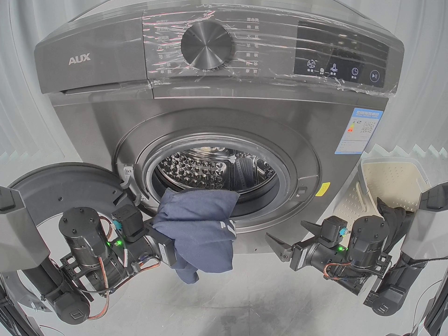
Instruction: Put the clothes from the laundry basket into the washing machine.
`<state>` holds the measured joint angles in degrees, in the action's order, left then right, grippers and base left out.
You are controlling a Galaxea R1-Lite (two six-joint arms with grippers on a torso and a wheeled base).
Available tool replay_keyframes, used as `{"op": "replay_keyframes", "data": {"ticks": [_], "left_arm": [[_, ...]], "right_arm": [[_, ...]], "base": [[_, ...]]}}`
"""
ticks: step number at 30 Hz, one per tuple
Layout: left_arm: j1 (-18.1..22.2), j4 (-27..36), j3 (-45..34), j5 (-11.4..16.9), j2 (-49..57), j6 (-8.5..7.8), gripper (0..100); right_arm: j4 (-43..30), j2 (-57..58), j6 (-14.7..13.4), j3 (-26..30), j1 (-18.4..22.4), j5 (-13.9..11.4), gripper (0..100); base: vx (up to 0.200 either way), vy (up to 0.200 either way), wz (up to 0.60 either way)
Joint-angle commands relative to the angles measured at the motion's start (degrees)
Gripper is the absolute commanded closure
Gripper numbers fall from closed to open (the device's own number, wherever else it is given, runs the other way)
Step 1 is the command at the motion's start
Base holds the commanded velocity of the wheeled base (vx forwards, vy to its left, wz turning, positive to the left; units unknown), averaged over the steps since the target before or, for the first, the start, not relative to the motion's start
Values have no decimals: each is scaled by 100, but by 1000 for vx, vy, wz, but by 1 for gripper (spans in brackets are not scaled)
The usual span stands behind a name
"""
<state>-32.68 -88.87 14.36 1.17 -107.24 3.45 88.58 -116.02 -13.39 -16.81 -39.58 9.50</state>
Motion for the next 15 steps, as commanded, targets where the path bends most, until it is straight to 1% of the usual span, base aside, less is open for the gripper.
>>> {"op": "replay_keyframes", "data": {"ticks": [1,6,9,15], "left_arm": [[-80,1,-3,-29,-104,-2,100],[-107,1,-3,-38,-113,-2,100],[-195,1,5,-47,-130,7,100],[-159,-8,67,-64,-183,7,100]], "right_arm": [[2,-17,-6,11,-6,0,0],[2,0,-6,11,-32,0,0],[2,9,-6,20,-93,0,0],[2,18,-6,38,-164,0,0]], "base": [[0,0,0],[0,0,0],[0,0,0],[0,0,0]]}}
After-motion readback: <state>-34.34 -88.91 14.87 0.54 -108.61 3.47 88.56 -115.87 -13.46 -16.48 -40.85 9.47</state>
